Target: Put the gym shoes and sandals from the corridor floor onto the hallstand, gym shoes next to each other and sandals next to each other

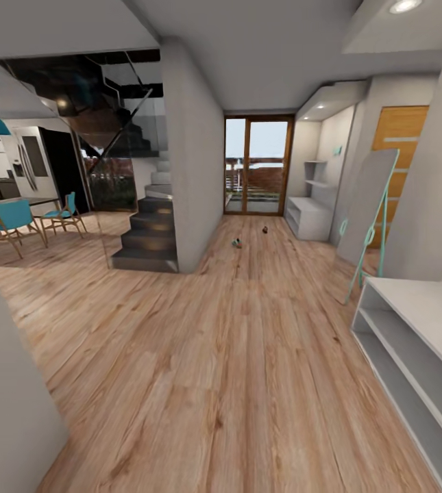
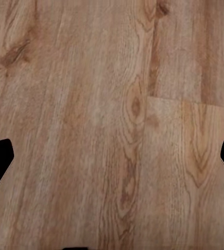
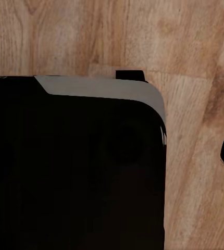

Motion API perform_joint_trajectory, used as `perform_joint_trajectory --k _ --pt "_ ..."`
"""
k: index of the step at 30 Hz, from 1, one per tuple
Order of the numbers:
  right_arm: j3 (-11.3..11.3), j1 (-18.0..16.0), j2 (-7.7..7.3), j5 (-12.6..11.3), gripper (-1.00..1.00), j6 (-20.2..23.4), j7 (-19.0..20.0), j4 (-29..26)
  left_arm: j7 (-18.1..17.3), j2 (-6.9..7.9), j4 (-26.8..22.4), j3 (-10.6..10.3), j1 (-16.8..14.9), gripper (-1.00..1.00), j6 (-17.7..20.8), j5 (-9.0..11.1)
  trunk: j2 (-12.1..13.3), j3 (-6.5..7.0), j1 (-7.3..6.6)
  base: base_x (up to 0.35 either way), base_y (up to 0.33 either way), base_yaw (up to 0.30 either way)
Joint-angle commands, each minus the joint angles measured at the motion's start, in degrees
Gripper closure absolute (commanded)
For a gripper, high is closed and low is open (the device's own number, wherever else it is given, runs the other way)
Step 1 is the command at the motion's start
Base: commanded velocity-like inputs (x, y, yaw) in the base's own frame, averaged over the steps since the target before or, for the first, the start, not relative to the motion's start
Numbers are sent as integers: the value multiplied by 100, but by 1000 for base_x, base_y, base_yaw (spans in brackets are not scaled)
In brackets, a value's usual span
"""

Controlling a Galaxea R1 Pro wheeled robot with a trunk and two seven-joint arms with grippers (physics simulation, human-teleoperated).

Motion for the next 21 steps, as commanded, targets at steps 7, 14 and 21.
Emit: perform_joint_trajectory --k 7,14,21 --pt "-4 -1 -1 -1 -100 -13 10 -2 0 -1 4 1 -3 -100 -19 -2 -2 -5 3 345 0 0" --pt "-4 -1 -1 -1 -100 -13 11 -2 2 -1 4 1 -3 -100 -19 -2 -2 -5 3 345 0 0" --pt "-4 -1 -1 -1 -100 -13 11 -2 0 6 4 1 -3 -100 -19 -2 -2 -5 3 345 0 -2"
